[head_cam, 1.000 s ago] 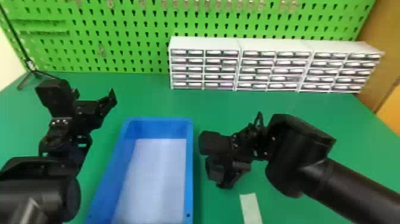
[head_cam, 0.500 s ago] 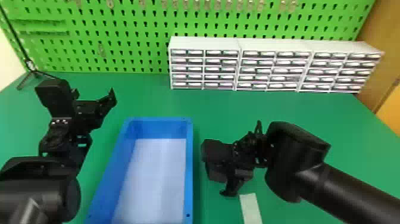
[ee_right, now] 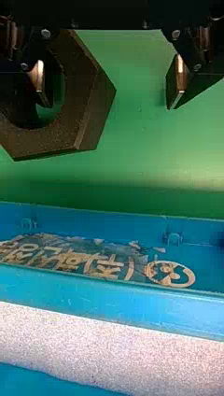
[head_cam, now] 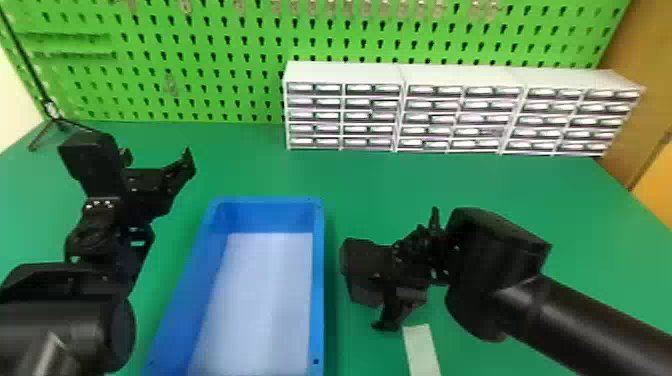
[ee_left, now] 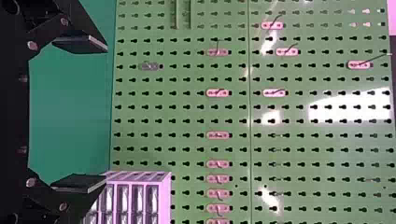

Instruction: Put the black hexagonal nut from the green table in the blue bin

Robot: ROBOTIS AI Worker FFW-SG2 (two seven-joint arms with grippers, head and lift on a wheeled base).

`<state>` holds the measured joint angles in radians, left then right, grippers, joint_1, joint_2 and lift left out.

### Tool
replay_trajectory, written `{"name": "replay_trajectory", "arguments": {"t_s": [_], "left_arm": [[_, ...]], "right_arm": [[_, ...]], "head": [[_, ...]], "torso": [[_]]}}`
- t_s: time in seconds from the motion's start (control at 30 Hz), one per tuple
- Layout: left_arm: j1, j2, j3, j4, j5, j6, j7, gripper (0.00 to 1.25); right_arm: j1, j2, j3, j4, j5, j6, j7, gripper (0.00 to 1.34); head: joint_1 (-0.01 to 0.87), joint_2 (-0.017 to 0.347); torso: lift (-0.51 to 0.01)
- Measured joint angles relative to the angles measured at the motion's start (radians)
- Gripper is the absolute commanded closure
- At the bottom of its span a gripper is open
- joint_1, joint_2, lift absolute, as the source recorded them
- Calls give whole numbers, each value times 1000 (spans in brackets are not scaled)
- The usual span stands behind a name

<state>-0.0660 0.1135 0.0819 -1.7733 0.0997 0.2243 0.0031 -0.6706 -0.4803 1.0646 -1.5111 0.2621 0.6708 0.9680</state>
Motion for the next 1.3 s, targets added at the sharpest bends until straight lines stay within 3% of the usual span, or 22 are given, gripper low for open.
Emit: {"name": "replay_trajectory", "arguments": {"t_s": [0.3, 0.67, 1.3], "left_arm": [[2, 0, 2, 0, 0, -3, 0, 279], [3, 0, 1, 0, 0, -5, 0, 279], [2, 0, 2, 0, 0, -5, 0, 279]], "right_arm": [[-5, -1, 0, -3, 2, 3, -1, 841], [-12, -8, 0, -19, 4, 18, -8, 981], [-19, -16, -13, -36, 12, 30, -6, 987]], "head": [[686, 28], [686, 28], [686, 28]], "torso": [[-96], [-96], [-96]]}}
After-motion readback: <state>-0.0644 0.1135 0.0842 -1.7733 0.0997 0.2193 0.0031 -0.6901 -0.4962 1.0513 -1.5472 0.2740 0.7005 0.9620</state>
